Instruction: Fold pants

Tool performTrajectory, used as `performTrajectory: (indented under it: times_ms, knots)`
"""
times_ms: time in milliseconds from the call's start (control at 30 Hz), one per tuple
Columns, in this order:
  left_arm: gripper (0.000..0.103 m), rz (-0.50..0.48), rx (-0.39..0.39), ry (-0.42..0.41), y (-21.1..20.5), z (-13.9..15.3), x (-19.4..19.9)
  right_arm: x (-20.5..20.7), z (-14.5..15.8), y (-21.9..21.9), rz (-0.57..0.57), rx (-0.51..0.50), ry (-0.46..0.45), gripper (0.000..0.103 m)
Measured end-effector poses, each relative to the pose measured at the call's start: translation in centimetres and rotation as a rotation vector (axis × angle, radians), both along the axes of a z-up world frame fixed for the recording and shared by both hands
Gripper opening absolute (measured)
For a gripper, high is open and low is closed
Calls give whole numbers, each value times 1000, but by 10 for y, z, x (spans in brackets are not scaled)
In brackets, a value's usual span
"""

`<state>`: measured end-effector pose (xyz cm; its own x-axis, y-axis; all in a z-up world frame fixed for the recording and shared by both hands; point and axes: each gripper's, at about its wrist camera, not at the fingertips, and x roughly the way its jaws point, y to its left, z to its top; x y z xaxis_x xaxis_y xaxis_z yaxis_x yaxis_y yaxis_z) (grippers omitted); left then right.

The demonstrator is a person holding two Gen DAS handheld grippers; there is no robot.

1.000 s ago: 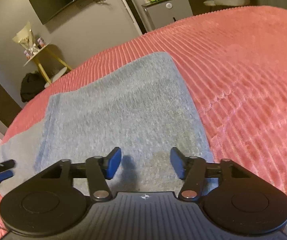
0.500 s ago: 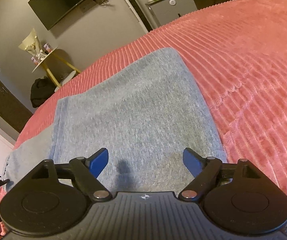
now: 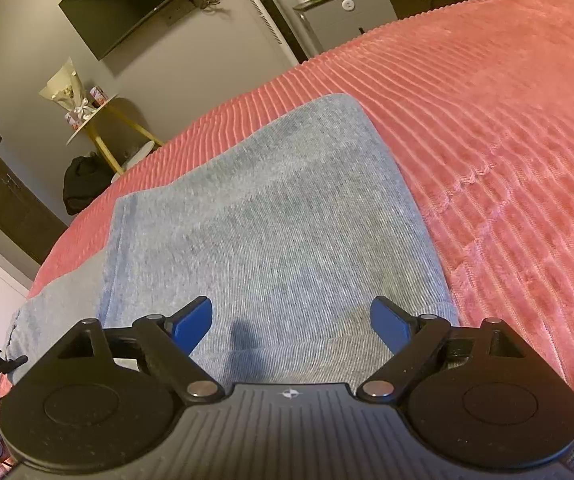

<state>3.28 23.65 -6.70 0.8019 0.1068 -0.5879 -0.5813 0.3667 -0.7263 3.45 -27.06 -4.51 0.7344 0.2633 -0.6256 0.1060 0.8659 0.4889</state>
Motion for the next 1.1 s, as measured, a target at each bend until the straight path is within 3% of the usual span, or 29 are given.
performTrajectory:
  times_ms: [33, 67, 133, 200, 233, 267, 433, 567, 600, 733, 833, 900, 1000, 1100]
  knots:
    - [54, 11, -6, 9, 2, -2, 2, 0, 0, 0, 0, 2, 0, 88]
    - [60, 20, -19, -4, 4, -4, 3, 1, -1, 0, 0, 3, -1, 88]
    - [62, 27, -41, -16, 10, -7, 9, 1, -1, 0, 2, 0, 0, 89]
    - [50, 22, -26, 22, 14, -4, 18, 2, -1, 1, 4, -8, 0, 89]
    - [36, 5, 3, 54, 14, 0, 23, 2, -1, 2, 6, -14, 0, 89]
    - [30, -27, 48, 84, 13, 8, 28, 2, 0, 3, 7, -20, 1, 89]
    - [21, -170, 343, 64, -20, 62, 33, 1, 0, 3, 5, -21, -2, 89]
    - [20, -347, 678, 17, -84, 115, 36, 1, -1, -2, -1, 6, -6, 89]
    - [20, -388, 731, -9, -102, 125, 35, 0, -1, -2, -3, 12, -8, 89]
    - [20, -543, 857, -80, -176, 152, 33, -1, 0, -7, -11, 39, -16, 89]
    - [20, -665, 973, -107, -240, 156, 30, -3, 1, -10, -18, 65, -23, 89]
    - [20, -751, 1002, -107, -279, 149, 32, -4, 1, -12, -21, 78, -27, 89]
    - [22, -901, 1118, -56, -336, 129, 35, -6, 2, -15, -23, 94, -33, 89]
    - [26, -1087, 1135, -18, -377, 108, 34, -9, 4, -17, -21, 111, -44, 89]
